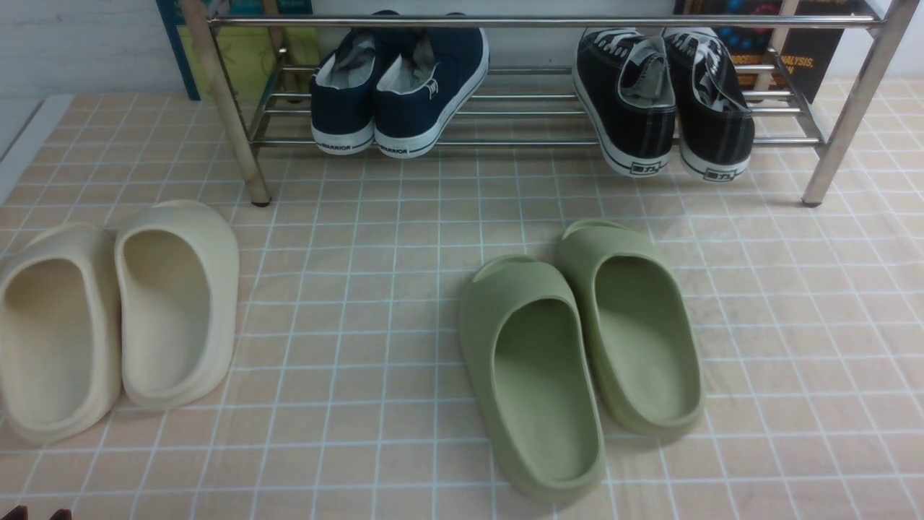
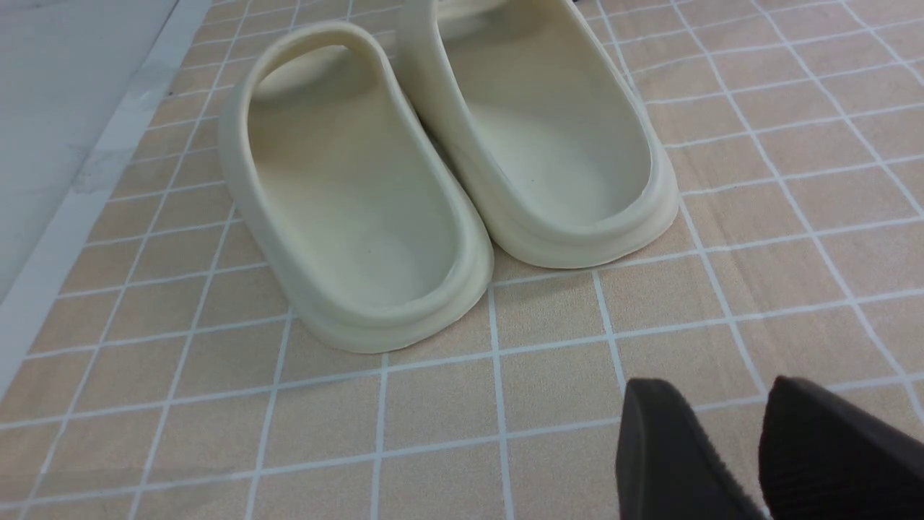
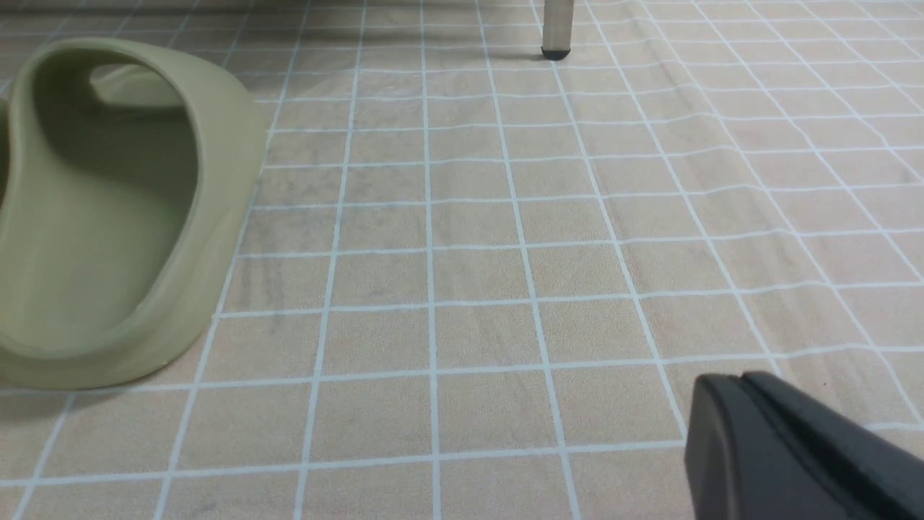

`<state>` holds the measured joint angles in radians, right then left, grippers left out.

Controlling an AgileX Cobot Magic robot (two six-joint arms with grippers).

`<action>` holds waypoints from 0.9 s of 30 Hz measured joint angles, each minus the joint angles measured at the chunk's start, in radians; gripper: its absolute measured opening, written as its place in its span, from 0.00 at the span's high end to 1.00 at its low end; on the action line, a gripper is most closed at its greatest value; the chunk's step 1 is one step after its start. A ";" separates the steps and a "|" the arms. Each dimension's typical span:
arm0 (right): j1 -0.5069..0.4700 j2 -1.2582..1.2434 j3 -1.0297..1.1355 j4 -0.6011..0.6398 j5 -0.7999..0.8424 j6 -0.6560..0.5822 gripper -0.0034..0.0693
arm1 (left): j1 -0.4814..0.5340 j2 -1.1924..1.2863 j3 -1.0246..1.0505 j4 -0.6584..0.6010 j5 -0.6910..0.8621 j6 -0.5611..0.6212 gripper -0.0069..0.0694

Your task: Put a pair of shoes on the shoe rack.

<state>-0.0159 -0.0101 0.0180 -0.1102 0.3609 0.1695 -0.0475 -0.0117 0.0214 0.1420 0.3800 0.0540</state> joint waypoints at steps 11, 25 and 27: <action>0.000 0.000 0.000 0.000 0.000 0.000 0.95 | 0.000 0.000 0.000 0.000 0.000 0.000 0.60; 0.000 0.000 0.000 0.000 0.000 0.000 0.93 | 0.000 0.000 0.000 0.001 -0.002 0.000 0.60; 0.000 0.000 0.000 0.000 0.000 0.000 0.92 | 0.000 0.000 0.000 0.001 -0.002 0.000 0.60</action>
<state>-0.0159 -0.0101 0.0180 -0.1102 0.3609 0.1695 -0.0475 -0.0117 0.0214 0.1432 0.3782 0.0540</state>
